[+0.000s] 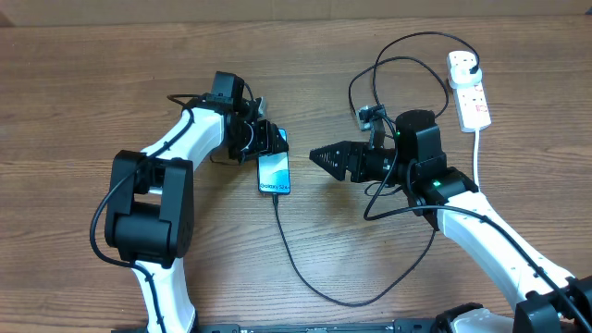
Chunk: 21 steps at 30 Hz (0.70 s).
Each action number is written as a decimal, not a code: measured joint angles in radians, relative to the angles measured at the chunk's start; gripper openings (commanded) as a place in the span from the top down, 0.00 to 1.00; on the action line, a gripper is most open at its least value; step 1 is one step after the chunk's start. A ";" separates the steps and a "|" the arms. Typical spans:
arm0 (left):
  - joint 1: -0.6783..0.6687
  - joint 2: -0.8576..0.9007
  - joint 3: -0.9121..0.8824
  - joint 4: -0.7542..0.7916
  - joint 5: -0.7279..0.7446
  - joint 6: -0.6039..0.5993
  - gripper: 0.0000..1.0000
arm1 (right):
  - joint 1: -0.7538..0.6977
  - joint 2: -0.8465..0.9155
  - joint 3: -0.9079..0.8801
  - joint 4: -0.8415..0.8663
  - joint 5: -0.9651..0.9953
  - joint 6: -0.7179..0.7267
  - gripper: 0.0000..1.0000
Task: Plug charger to phone and switch on socket
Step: 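Lay the phone flat on the table and open the left gripper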
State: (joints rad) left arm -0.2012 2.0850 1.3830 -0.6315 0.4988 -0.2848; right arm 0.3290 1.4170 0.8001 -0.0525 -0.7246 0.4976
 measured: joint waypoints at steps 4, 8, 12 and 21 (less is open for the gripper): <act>-0.004 -0.003 0.000 -0.002 -0.014 0.000 0.41 | 0.000 0.000 0.000 0.000 0.000 0.000 0.31; -0.004 -0.003 0.002 -0.008 -0.025 0.000 0.39 | 0.000 0.000 0.000 0.000 0.000 0.000 0.31; -0.006 -0.006 0.005 -0.017 -0.041 0.000 0.38 | 0.000 0.000 0.000 0.000 0.000 0.000 0.31; -0.006 -0.013 0.009 -0.048 -0.093 0.000 0.39 | 0.000 0.000 0.000 0.000 0.000 0.000 0.30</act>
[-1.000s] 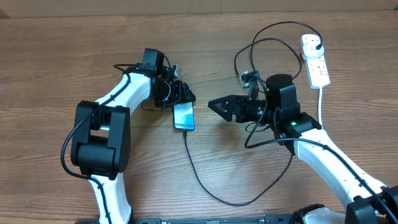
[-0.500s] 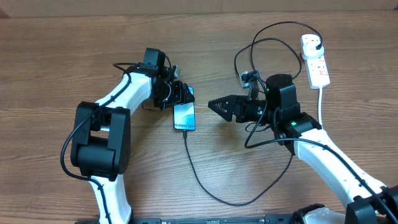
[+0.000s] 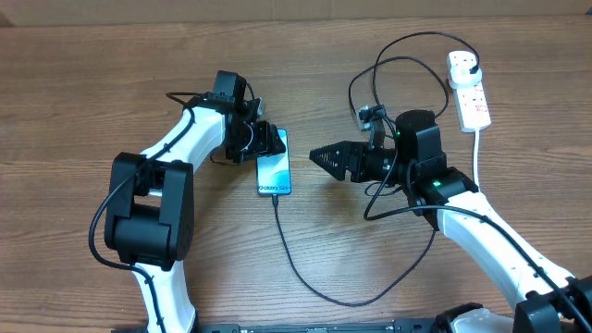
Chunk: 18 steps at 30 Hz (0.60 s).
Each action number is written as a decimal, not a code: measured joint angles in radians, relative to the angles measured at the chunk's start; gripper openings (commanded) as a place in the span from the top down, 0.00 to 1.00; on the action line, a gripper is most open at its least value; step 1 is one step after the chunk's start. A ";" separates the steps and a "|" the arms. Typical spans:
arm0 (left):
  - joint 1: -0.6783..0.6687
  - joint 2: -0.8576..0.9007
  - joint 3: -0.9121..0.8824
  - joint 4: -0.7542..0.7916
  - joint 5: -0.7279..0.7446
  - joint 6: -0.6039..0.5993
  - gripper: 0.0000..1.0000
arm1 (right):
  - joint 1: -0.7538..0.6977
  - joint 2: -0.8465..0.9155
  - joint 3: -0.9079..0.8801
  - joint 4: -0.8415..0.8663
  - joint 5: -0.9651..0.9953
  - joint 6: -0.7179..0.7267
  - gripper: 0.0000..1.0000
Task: Plug charger to phone and switch on socket
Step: 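Lay the phone flat on the table and open the left gripper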
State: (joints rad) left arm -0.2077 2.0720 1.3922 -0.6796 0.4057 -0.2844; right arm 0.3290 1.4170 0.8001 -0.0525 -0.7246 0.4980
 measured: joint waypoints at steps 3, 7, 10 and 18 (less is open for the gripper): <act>0.000 0.000 0.002 -0.006 -0.009 0.000 0.39 | 0.000 0.000 0.000 0.000 0.000 0.000 0.30; 0.000 -0.001 0.002 -0.013 -0.015 0.000 0.39 | 0.000 0.000 0.000 0.000 0.000 0.000 0.30; 0.000 -0.002 0.004 -0.028 -0.029 0.000 0.42 | 0.000 0.000 0.000 0.001 0.000 0.000 0.30; 0.000 -0.003 0.009 -0.072 -0.082 0.004 0.43 | 0.000 0.000 0.000 -0.001 0.000 0.000 0.30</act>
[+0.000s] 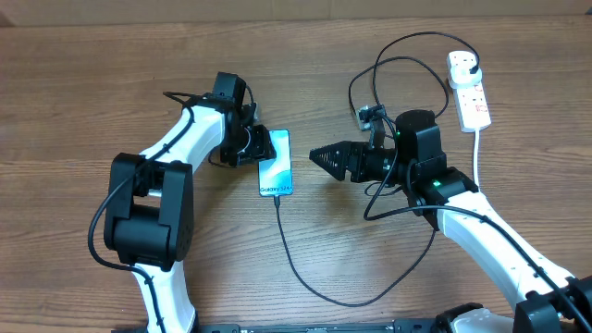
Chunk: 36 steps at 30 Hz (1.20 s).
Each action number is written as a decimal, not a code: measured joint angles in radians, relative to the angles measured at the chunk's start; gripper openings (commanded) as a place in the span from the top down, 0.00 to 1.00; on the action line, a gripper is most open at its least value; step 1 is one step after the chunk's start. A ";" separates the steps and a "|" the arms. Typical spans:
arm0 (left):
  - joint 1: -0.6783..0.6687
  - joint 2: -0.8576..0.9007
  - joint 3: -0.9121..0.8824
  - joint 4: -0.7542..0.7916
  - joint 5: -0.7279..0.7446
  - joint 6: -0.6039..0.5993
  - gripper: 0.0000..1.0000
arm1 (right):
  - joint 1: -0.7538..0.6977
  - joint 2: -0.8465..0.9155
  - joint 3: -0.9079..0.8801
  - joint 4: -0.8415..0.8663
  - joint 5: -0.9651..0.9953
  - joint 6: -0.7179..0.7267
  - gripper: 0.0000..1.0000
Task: Plug charger to phone and switch on socket
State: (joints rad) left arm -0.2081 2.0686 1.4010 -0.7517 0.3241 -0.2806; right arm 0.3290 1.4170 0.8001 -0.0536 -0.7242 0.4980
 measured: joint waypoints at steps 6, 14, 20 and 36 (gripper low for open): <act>-0.001 -0.002 0.021 -0.060 -0.038 -0.016 0.44 | 0.000 0.000 0.000 -0.003 0.000 0.000 0.32; 0.000 -0.090 0.095 -0.193 -0.079 -0.020 0.47 | 0.000 0.000 0.000 -0.006 -0.005 0.001 0.22; 0.000 -0.389 0.129 -0.196 -0.083 -0.022 0.37 | 0.000 -0.024 0.000 -0.066 -0.006 -0.016 0.07; -0.001 -0.645 0.146 -0.253 -0.086 -0.032 0.00 | 0.000 -0.362 0.156 -0.621 0.184 -0.168 0.00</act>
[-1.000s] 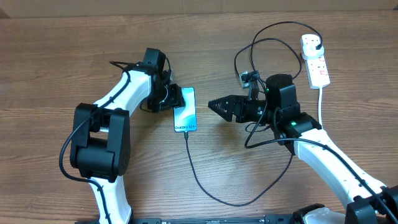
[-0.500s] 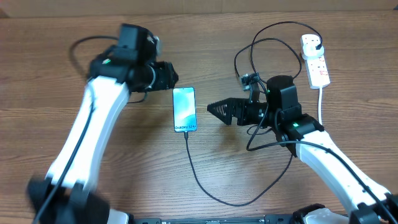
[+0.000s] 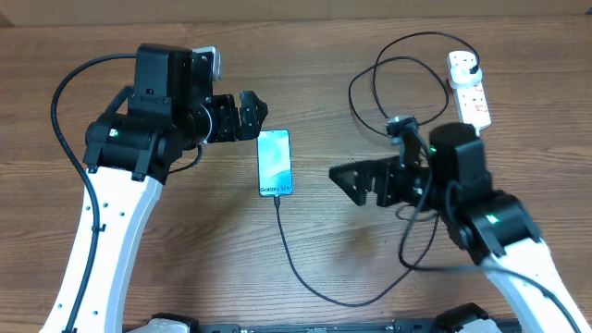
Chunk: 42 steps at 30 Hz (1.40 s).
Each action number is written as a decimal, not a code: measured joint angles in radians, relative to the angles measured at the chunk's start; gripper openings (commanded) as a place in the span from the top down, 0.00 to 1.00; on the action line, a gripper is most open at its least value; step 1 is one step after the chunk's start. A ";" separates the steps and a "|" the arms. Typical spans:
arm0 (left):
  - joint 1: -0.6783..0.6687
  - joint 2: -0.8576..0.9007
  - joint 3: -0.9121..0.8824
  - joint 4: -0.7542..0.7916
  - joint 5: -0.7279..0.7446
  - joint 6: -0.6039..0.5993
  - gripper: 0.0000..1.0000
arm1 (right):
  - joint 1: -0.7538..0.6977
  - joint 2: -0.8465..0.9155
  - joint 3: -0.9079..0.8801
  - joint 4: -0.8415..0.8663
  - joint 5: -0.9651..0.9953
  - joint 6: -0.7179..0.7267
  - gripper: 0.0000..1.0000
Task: Plug charger to phone and switch on socket
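Observation:
The phone [image 3: 275, 164] lies flat at the table's middle with its screen lit, and the black charger cable [image 3: 294, 264] is plugged into its lower end. That cable loops right and up to the white socket strip [image 3: 468, 91] at the far right, where a plug sits in the top outlet. My left gripper [image 3: 257, 115] hangs open up and left of the phone, apart from it. To the phone's right my right gripper [image 3: 340, 180] is shut and empty, pointing at the phone.
Cable loops [image 3: 388, 69] lie between the right arm and the socket strip, and more slack [image 3: 351, 301] curves near the front edge. The left arm's body [image 3: 153, 120] stands over the left half of the table.
My left gripper has drawn back and up from beside the phone, and the whole left arm has lifted. The right arm has shifted right and toward the front. The phone has stayed put.
My left gripper was on the phone's upper end, with the cable plugged in and the right gripper shut nearby. It then slid left off the phone, which ended up a little straighter. Now both arms stand back from the phone.

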State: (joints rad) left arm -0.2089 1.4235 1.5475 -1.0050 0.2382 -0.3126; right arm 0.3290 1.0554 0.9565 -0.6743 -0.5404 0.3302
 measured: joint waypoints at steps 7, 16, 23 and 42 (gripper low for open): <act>0.000 0.039 0.000 0.006 0.000 -0.018 0.01 | 0.000 -0.137 0.105 -0.251 0.124 -0.048 0.00; 0.000 0.089 0.000 0.006 0.000 -0.022 0.00 | 0.000 -0.254 0.225 -0.400 0.272 -0.062 0.00; 0.000 0.093 0.000 0.006 0.000 -0.025 0.00 | 0.000 -0.269 0.348 -0.573 0.328 -0.064 0.00; 0.000 0.093 0.000 0.006 0.000 -0.025 0.00 | -0.015 -0.281 0.334 -0.406 0.631 -0.069 0.00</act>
State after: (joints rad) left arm -0.2085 1.5169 1.5475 -0.9985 0.2379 -0.3374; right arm 0.3141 0.7746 1.2903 -1.0805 0.0910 0.2615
